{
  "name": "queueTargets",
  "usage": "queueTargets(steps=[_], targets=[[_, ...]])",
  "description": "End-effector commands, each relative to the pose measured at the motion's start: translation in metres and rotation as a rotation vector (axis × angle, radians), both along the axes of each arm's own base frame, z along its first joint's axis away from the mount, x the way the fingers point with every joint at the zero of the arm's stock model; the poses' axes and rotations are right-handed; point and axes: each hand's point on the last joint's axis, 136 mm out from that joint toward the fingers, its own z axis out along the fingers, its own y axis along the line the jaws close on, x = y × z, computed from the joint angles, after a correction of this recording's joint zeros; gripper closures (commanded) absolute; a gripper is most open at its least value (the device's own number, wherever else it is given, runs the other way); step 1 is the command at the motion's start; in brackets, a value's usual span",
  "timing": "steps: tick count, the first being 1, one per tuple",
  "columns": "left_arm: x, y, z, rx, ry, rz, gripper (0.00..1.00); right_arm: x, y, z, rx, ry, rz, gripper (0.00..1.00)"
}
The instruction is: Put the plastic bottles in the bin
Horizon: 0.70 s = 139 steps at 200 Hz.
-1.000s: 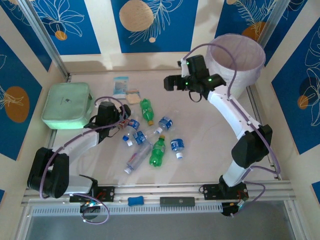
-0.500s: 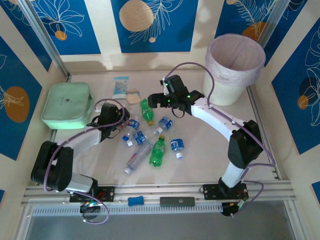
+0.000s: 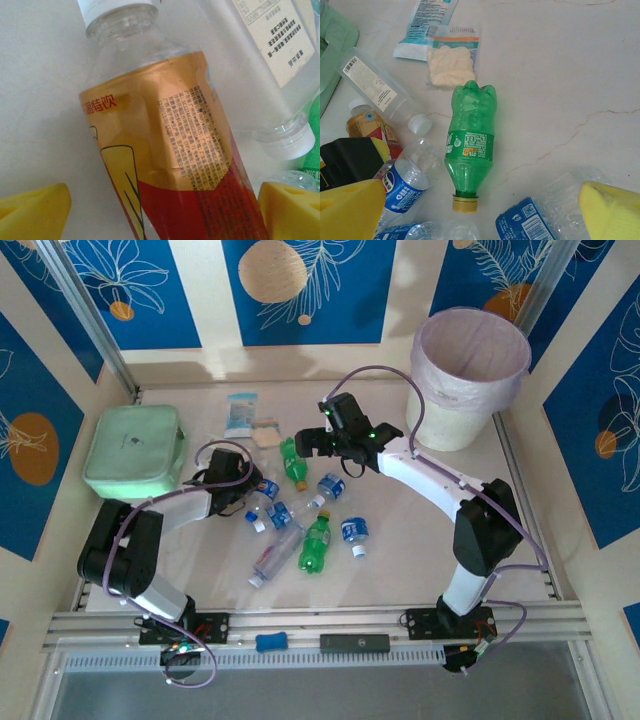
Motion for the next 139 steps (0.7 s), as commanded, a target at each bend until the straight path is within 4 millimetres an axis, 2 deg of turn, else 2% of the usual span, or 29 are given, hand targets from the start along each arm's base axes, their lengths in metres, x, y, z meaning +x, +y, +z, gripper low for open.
queueTargets(steps=[1, 54, 118, 139], targets=[[-0.005, 0.012, -0.006, 0.032, 0.041, 0.019, 0.08, 0.005, -0.003, 0.008, -0.004, -0.015, -0.020, 0.01], [-0.019, 0.033, -0.011, 0.078, 0.043, 0.033, 0.15, 0.008, -0.001, 0.012, -0.004, -0.011, -0.015, 0.01], [-0.005, 0.036, -0.011, 0.088, 0.036, 0.012, 0.23, 0.001, -0.007, 0.011, -0.021, -0.003, -0.037, 0.01], [-0.004, 0.035, -0.012, 0.084, 0.037, 0.004, 0.30, 0.000, -0.010, 0.015, -0.021, -0.012, -0.043, 0.01]])
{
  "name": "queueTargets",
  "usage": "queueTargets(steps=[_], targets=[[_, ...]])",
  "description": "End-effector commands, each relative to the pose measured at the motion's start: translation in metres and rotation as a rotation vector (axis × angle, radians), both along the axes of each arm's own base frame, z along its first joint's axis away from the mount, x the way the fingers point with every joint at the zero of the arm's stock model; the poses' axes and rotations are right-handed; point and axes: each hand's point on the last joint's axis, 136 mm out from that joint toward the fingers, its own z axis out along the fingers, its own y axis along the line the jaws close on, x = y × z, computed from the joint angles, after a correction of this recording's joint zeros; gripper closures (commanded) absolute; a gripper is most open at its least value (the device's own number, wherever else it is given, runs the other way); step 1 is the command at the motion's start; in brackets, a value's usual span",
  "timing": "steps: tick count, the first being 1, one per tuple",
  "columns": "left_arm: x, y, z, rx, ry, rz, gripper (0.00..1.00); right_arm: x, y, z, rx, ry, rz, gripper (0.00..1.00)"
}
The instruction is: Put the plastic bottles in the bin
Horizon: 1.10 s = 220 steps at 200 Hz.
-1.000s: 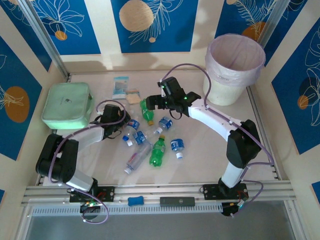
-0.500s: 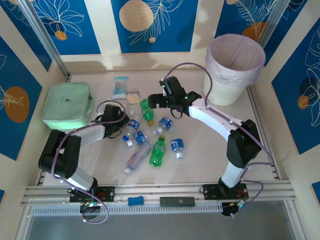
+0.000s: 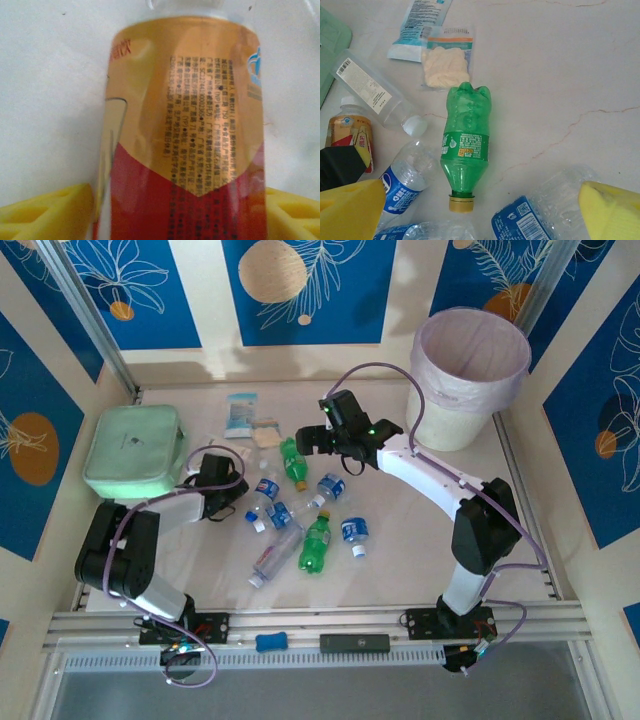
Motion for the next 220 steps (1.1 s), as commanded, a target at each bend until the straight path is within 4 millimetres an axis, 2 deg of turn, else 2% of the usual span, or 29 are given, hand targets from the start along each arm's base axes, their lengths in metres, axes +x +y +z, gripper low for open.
queueTargets(steps=[1, 32, 58, 82, 112, 163, 190, 220], targets=[[0.008, 0.002, 0.004, 0.007, -0.011, -0.011, 0.30, -0.003, -0.006, 0.011, 0.001, -0.021, -0.024, 0.01], [0.004, 0.004, 0.004, 0.012, -0.016, -0.010, 0.42, -0.002, -0.007, 0.015, 0.000, -0.035, -0.020, 0.01], [0.000, 0.010, 0.013, 0.039, -0.049, -0.013, 0.52, -0.003, -0.002, 0.009, 0.013, -0.021, -0.008, 0.01], [0.000, 0.010, 0.032, 0.058, -0.127, -0.058, 0.55, -0.004, 0.004, 0.007, 0.041, 0.000, 0.007, 0.01], [0.004, 0.003, 0.072, 0.072, -0.287, -0.148, 0.59, -0.005, 0.012, 0.014, 0.112, 0.013, 0.040, 0.01], [0.007, -0.042, 0.166, -0.033, -0.656, -0.400, 0.65, -0.009, 0.038, 0.055, 0.423, 0.056, 0.194, 0.01], [0.003, -0.064, 0.194, -0.097, -0.757, -0.504, 0.67, -0.011, 0.049, 0.076, 0.585, 0.081, 0.274, 0.01], [-0.002, -0.094, 0.207, -0.172, -0.802, -0.619, 0.68, -0.016, 0.061, 0.090, 0.689, 0.096, 0.347, 0.05]])
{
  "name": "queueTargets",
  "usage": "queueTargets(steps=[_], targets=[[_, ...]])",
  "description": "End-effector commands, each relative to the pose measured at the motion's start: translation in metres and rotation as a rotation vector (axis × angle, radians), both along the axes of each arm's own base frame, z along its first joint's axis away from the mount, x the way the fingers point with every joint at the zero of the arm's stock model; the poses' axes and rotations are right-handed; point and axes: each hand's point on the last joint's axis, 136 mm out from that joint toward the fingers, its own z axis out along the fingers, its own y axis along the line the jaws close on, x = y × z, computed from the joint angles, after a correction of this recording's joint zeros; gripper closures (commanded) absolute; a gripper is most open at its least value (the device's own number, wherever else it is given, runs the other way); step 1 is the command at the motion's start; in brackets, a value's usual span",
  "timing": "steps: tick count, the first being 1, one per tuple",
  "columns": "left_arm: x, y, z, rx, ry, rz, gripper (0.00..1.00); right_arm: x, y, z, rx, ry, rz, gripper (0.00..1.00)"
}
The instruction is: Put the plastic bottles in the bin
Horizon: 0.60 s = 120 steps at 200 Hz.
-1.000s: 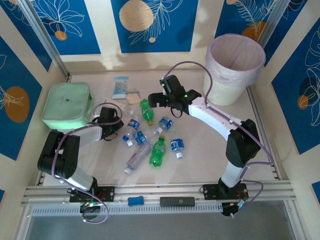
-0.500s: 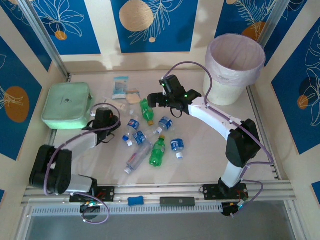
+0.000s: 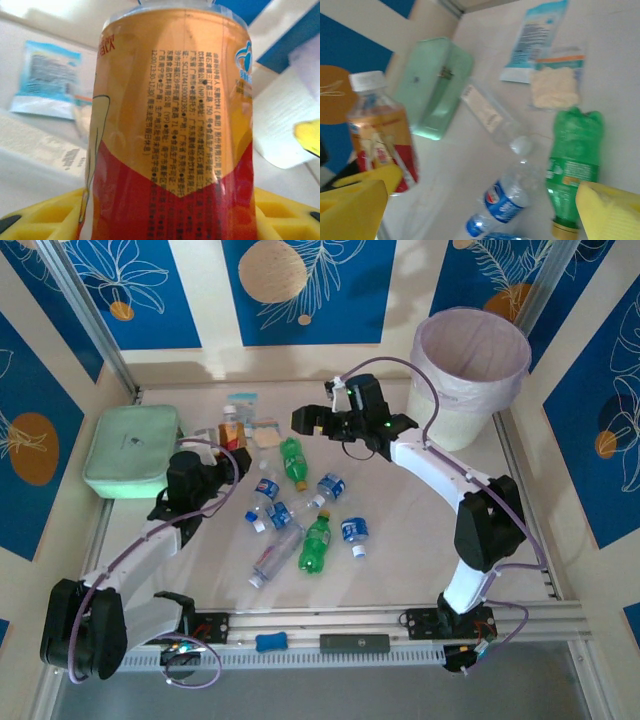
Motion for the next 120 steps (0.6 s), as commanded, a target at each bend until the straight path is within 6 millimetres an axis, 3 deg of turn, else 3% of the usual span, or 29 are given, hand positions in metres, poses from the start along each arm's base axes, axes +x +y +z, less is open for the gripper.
queueTargets(steps=[1, 58, 120], targets=[[-0.006, -0.034, 0.029, -0.036, -0.109, -0.171, 0.68, -0.020, 0.021, 0.040, 0.178, -0.017, 0.135, 0.05], [-0.010, -0.078, 0.030, -0.056, -0.105, -0.299, 0.68, -0.027, 0.043, 0.029, 0.203, 0.037, 0.190, 0.10], [-0.017, -0.102, 0.035, -0.084, -0.112, -0.373, 0.68, -0.029, 0.062, 0.009, 0.178, 0.095, 0.222, 0.19]])
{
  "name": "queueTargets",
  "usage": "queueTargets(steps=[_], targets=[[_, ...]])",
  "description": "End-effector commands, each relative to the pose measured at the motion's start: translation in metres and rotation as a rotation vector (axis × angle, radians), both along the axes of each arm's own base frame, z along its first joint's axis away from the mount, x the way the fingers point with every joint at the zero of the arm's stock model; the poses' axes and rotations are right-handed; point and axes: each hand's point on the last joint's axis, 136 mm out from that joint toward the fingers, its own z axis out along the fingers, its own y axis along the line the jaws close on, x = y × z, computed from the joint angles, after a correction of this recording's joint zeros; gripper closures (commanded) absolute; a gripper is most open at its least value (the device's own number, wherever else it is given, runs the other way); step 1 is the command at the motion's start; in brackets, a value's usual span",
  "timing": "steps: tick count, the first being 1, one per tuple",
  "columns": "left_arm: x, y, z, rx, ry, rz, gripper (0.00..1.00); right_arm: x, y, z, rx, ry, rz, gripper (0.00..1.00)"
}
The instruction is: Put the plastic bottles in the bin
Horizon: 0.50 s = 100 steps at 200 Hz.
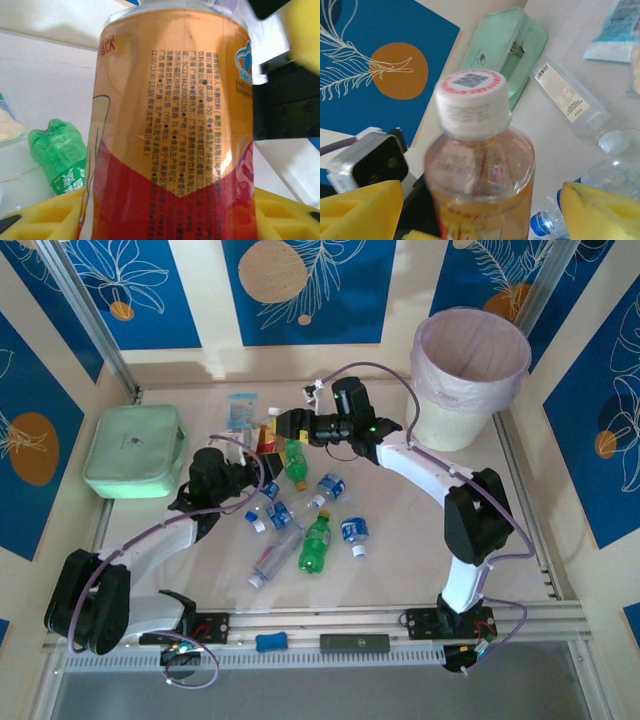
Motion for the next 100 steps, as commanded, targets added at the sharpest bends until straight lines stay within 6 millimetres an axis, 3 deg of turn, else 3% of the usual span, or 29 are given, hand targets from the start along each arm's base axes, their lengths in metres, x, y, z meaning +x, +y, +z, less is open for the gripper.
queueTargets(steps=[1, 54, 100], targets=[[-0.001, -0.017, 0.029, -0.041, -0.078, -0.066, 0.68, -0.005, 0.010, 0.004, 0.014, 0.017, 0.041, 0.19], [-0.002, -0.024, 0.026, -0.042, -0.073, -0.086, 0.68, -0.005, 0.014, -0.001, 0.017, 0.027, 0.047, 0.40], [-0.004, -0.025, 0.022, -0.044, -0.062, -0.088, 0.63, -0.004, 0.013, -0.007, 0.016, 0.045, 0.043, 0.52]])
